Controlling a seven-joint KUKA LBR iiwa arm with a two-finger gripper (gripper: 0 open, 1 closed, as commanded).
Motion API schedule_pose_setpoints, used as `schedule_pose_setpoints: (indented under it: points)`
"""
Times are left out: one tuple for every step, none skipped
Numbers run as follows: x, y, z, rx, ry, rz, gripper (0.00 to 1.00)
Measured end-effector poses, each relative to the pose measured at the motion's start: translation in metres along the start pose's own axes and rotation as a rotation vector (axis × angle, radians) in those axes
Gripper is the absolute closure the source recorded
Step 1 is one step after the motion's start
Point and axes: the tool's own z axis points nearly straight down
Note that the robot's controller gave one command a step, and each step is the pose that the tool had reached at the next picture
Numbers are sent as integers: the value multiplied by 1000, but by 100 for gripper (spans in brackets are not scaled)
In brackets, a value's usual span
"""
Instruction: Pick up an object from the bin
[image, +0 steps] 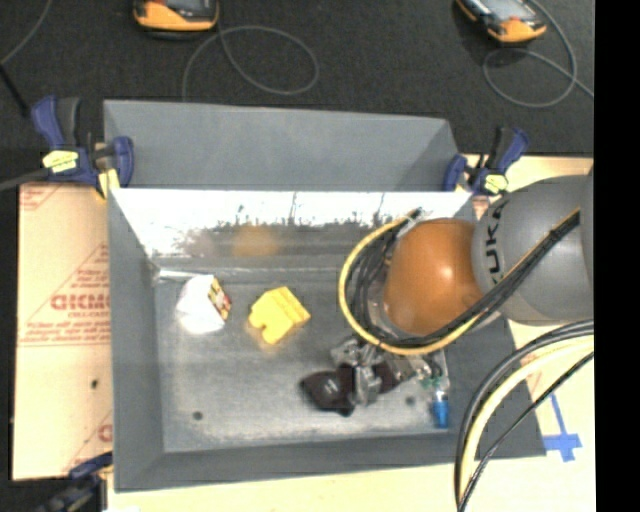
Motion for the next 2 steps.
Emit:
schedule_pose_setpoints:
  points:
    - [5, -11, -140, 1, -3, 64, 100]
    - [5, -11, -140, -1, -3, 66, 100]
